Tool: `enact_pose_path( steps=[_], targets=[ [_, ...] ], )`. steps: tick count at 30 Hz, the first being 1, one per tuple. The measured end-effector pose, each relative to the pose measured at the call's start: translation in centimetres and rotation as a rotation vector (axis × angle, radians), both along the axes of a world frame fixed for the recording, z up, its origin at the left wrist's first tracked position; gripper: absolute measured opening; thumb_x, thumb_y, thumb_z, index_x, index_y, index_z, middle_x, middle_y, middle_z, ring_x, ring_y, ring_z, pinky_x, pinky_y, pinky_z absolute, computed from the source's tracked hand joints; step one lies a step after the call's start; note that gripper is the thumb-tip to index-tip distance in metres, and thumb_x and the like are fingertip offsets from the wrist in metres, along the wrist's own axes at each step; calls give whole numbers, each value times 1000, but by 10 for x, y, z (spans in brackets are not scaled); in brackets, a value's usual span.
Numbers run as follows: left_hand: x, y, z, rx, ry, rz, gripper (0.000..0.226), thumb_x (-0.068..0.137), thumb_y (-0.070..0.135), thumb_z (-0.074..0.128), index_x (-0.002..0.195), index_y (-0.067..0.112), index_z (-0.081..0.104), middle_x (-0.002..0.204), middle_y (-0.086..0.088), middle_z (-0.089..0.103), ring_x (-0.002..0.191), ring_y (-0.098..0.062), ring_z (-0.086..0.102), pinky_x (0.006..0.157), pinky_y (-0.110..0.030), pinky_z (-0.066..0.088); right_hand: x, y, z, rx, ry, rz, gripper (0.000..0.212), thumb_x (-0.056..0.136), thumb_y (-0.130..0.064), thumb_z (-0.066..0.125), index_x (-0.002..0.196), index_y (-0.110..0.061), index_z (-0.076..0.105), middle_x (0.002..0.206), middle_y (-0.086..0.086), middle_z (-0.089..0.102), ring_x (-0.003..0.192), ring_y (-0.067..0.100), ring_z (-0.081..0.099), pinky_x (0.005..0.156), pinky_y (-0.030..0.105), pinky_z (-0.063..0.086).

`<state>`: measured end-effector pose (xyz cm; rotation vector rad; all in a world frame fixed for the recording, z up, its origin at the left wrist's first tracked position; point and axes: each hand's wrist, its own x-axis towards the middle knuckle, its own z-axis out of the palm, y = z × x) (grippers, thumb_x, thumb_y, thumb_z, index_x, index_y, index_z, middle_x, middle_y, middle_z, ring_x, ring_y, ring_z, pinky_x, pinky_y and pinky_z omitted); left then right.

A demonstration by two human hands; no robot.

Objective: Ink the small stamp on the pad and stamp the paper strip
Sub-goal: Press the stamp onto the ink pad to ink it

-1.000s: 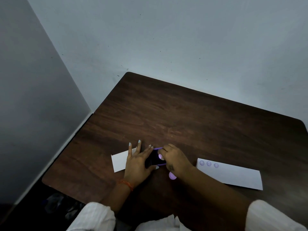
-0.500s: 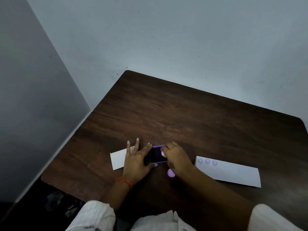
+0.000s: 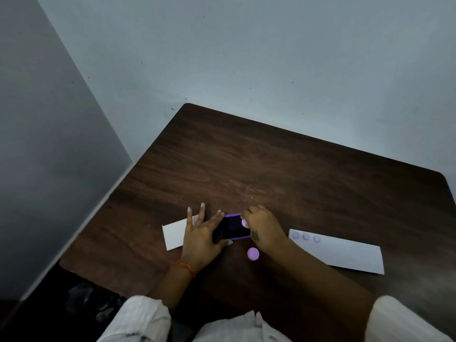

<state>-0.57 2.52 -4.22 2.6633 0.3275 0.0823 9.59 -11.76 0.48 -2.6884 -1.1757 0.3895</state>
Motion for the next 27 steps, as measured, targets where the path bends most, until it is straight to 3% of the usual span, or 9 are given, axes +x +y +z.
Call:
enact_pose_path(
  steps=[4, 9, 14, 17, 20, 22, 27],
  targets=[
    [0, 0, -2, -20, -29, 5, 76, 74, 51, 65, 139, 27, 36, 147, 6, 42, 146, -22, 4, 117, -46, -15, 12, 3, 7, -7, 33, -69, 17, 87, -9, 48, 92, -3, 63, 101, 17, 66, 92, 31, 59, 71, 31, 39],
    [0, 0, -2, -30, -30, 8, 76, 74, 51, 66, 139, 27, 35, 147, 6, 41, 146, -19, 2, 115, -43, -17, -6, -3, 2, 36, -11, -17, 25, 91, -7, 45, 114, -4, 55, 119, 14, 58, 111, 28, 50, 88, 34, 40],
    [0, 0, 0, -12, -22, 1, 75, 74, 53, 64, 139, 29, 34, 147, 8, 42, 146, -21, 3, 116, -43, -17, 11, 0, 24, 140, 209, -189, 18, 82, -3, 51, 84, 6, 66, 91, 28, 67, 87, 41, 61, 74, 40, 47],
    [0, 0, 0, -17, -22, 1, 75, 75, 52, 64, 140, 30, 33, 147, 8, 41, 146, -21, 3, 114, -41, -19, -3, -1, 18, 26, 187, -56, 18, 82, -6, 57, 98, -2, 65, 108, 17, 65, 100, 31, 60, 85, 36, 46],
    [0, 0, -1, -30, -26, 6, 75, 75, 51, 64, 140, 29, 33, 148, 7, 40, 146, -21, 2, 114, -42, -19, -12, 0, 6, -84, 89, 52, 42, 74, -4, 67, 115, -4, 55, 125, 12, 54, 116, 27, 48, 95, 34, 40],
    [0, 1, -2, -28, -24, 0, 75, 75, 51, 64, 140, 29, 33, 148, 8, 39, 146, -21, 2, 115, -42, -19, -13, 4, 5, -72, 35, 32, 36, 81, -5, 58, 117, -4, 53, 126, 15, 54, 116, 27, 47, 94, 34, 39],
    [0, 1, -4, -8, -10, 0, 76, 76, 53, 62, 141, 30, 31, 149, 9, 37, 146, -21, 1, 113, -41, -21, -13, 6, -1, -58, -5, 55, 39, 81, -4, 58, 119, -3, 51, 125, 16, 53, 115, 28, 46, 94, 35, 41]
  ],
)
